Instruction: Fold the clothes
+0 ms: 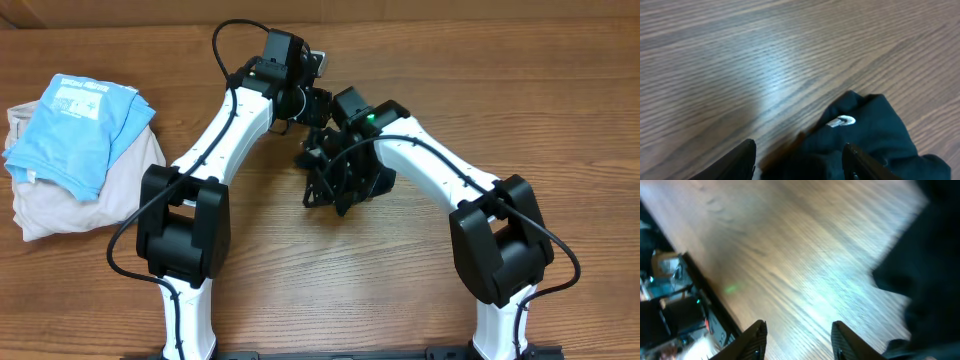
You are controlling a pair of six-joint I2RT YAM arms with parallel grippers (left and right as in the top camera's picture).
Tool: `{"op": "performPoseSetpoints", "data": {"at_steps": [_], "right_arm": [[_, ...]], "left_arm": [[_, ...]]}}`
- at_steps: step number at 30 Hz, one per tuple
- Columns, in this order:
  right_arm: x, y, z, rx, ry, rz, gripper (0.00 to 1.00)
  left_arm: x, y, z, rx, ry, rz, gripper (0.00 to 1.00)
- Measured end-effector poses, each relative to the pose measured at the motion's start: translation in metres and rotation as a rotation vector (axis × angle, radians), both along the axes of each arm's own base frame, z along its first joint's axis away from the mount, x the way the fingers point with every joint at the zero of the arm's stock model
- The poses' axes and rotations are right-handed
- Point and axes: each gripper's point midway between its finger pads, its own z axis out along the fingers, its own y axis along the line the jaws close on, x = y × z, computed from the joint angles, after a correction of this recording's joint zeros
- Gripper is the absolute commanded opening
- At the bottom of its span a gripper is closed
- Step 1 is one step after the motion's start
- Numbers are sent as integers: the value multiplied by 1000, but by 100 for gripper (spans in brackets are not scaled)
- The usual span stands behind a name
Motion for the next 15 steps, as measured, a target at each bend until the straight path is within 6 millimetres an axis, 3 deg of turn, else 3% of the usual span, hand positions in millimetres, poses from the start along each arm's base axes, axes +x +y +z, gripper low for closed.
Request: {"op": "performPoseSetpoints", "data": {"at_steps": [4,11,15], "right_arm": [[-5,1,-2,-21,-5,18,39],[12,-42,-18,-236,-29,-99,41],[32,-68,4,-295,-124,-196,41]], "left_arm": [[-3,-6,0,-6,2,-13,58],[-2,-9,2,-21,-6,-21,55],[-3,-9,2,-20,0,-23,55]]}}
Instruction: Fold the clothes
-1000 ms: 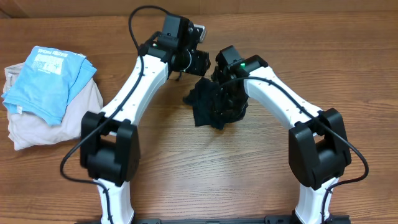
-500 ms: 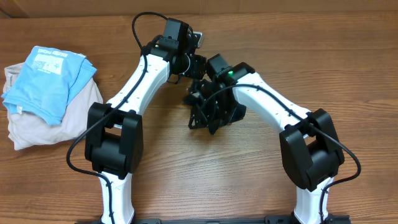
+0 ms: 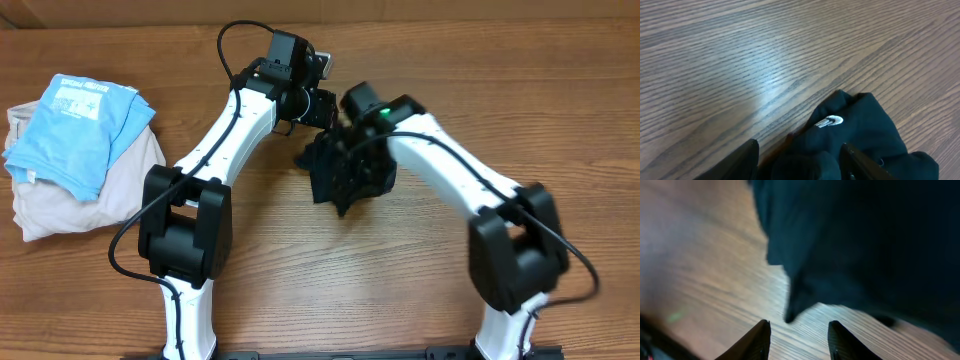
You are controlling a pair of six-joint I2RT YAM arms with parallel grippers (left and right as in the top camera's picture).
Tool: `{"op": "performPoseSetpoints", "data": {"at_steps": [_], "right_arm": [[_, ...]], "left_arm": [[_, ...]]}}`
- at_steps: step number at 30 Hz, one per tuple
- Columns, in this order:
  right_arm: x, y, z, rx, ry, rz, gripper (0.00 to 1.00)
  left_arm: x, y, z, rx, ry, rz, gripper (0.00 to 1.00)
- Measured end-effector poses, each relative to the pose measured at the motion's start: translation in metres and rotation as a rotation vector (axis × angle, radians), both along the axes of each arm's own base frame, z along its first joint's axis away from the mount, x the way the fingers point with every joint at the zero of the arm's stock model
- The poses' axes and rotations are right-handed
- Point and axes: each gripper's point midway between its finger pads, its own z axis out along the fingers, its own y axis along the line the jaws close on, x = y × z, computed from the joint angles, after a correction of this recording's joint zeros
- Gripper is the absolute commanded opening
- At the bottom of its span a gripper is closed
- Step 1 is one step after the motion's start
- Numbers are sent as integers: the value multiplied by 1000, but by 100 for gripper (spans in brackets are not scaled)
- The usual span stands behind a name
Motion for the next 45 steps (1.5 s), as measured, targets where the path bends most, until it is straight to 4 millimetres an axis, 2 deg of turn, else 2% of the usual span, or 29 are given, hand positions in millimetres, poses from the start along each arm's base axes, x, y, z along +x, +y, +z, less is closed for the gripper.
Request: {"op": "performPoseSetpoints", "data": {"at_steps": [3,6,9,14,18,21,24,27,31,34,37,41,45], "right_arm": [[12,-21,31,-2,-86,-65,42],[20,-39,51,-3,-135,-120,42],[21,-47,53,-17,-134,-141,42],[21,-48,52,-24,-132,-143,42],[20,-48,52,-25,-131,-143,42],[20,-48,52,-25,-131,-143,42],[20,-48,52,-25,-132,-142,42],[20,-48,52,-25,-131,-143,42],[20,-48,52,-25,-131,-143,43],[20,-48,52,-25,-132,-143,46],[21,-49,52,-28,-133,-144,47],[21,-50,51,-35,-135,-147,47],[19,-51,51,-44,-126,-148,50]], "left_arm": [[-1,-1,0,1,1,-2,54],[-1,-1,-1,11,0,-1,54],[-4,-4,-4,35,-1,-3,54],[-13,-12,-15,63,22,-21,52],[-26,-11,-38,105,93,-30,47],[-38,4,-56,187,157,-8,47],[-45,25,-65,296,189,24,44],[-43,46,-68,396,180,81,47],[-37,68,-68,448,174,149,50],[-45,81,-70,468,226,167,50],[-62,90,-73,496,300,161,49],[-83,97,-74,530,380,148,40],[-86,99,-74,536,394,146,40]]}}
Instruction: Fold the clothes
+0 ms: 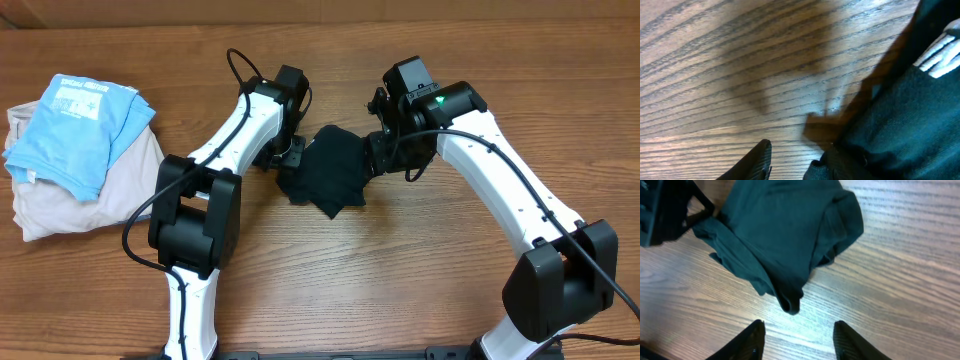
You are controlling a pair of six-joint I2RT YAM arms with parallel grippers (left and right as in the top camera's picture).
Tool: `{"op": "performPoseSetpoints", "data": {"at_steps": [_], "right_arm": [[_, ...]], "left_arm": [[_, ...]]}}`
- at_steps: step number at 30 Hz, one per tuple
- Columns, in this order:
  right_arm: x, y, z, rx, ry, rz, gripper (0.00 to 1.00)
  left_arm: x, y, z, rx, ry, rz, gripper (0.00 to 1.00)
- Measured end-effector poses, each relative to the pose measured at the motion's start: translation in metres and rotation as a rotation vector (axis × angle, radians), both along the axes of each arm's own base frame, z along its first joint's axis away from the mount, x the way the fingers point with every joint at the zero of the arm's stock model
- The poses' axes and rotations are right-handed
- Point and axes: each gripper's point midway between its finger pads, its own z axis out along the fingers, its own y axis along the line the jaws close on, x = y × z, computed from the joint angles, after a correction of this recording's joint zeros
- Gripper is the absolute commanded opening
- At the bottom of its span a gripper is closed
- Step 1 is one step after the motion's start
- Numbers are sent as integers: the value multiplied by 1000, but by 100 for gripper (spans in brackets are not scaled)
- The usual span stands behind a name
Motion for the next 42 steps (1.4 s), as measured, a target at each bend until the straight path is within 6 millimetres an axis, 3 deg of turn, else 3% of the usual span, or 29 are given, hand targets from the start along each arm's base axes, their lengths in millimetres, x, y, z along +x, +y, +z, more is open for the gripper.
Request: {"op": "performPoseSetpoints", "data": {"at_steps": [5,9,13,17,23,27,31,33,36,42], "right_arm": [[-9,-4,-2,-15,38,1,51],[-11,-3,-2,-9,45,6,54],[-14,4,-3,19,57,45,55],[-16,12,-14,15,84,73,54],[22,22,-38,12,-5,22,51],[41,27,-47,18,-54,-5,50],[44,24,-57,-7,-46,-29,45],[44,22,-64,-22,-32,-38,36],[43,19,-81,-47,0,-45,4],[40,17,-97,-70,39,-57,4]], "left_arm": [[13,2,11,-20,-38,44,45],[48,-5,39,-100,-181,73,62],[73,-15,67,-179,-301,83,64],[80,-26,73,-238,-330,73,64],[84,-47,79,-348,-340,20,64],[80,-60,80,-378,-330,-7,64],[75,-70,77,-398,-312,-26,64],[74,-73,69,-406,-292,-29,64],[72,-78,55,-410,-263,-33,63],[67,-85,19,-399,-199,-39,59]]}}
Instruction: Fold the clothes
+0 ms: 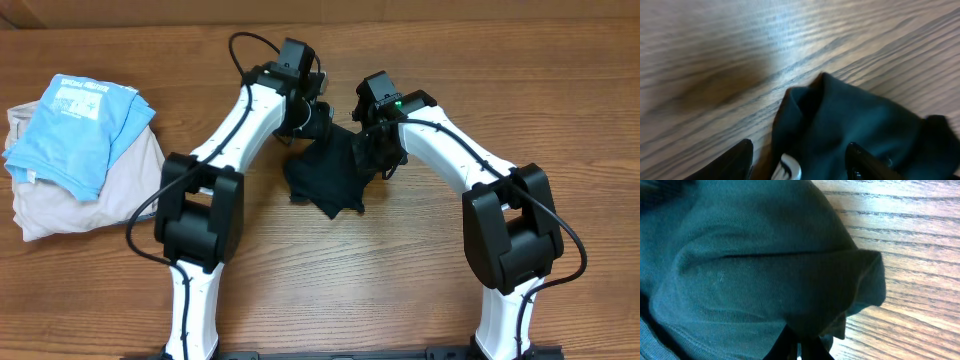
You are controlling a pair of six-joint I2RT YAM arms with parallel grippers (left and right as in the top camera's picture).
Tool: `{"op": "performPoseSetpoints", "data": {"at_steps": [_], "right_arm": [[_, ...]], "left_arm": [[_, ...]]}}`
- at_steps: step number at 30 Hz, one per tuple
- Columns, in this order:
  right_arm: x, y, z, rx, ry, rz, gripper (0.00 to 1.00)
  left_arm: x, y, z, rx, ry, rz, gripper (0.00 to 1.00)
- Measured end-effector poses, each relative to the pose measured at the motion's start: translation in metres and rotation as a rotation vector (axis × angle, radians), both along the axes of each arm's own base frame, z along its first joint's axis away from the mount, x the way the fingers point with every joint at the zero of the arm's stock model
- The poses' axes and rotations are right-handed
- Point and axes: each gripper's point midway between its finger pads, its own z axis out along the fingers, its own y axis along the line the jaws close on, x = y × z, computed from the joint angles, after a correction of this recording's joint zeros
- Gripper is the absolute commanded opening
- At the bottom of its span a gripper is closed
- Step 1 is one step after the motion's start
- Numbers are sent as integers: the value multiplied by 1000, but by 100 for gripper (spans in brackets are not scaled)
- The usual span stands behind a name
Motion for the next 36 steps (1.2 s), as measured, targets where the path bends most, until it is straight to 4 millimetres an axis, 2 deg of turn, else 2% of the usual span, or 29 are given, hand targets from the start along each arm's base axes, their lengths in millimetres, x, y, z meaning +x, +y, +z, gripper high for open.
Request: {"op": "performPoseSetpoints", "data": {"at_steps": [4,6,13,20,21,22,31,33,36], "right_arm": [[-9,-7,-2,-28,38,-12,4],[-15,-14,-3,-59,65,-24,4],[-23,-40,-5,-138,114,-88,4],[-27,-48,-5,-166,133,-102,22],[-27,-49,-5,-170,136,-104,30],[-28,-50,-5,-175,139,-103,33],[-35,-59,-5,-198,169,-82,32],[-35,-60,-4,-197,169,-86,33],[-37,-57,3,-162,169,-67,36]], "left_arm": [[-11,-2,-27,23,69,-14,49],[-12,-2,-29,29,74,-23,44],[-13,5,-33,72,77,-9,42],[-13,7,-33,73,86,10,40],[-14,7,-33,74,89,12,39],[-15,8,-33,76,96,15,39],[-21,21,-30,92,139,39,51],[-17,26,-23,89,124,52,56],[-11,32,1,82,76,67,62]]}}
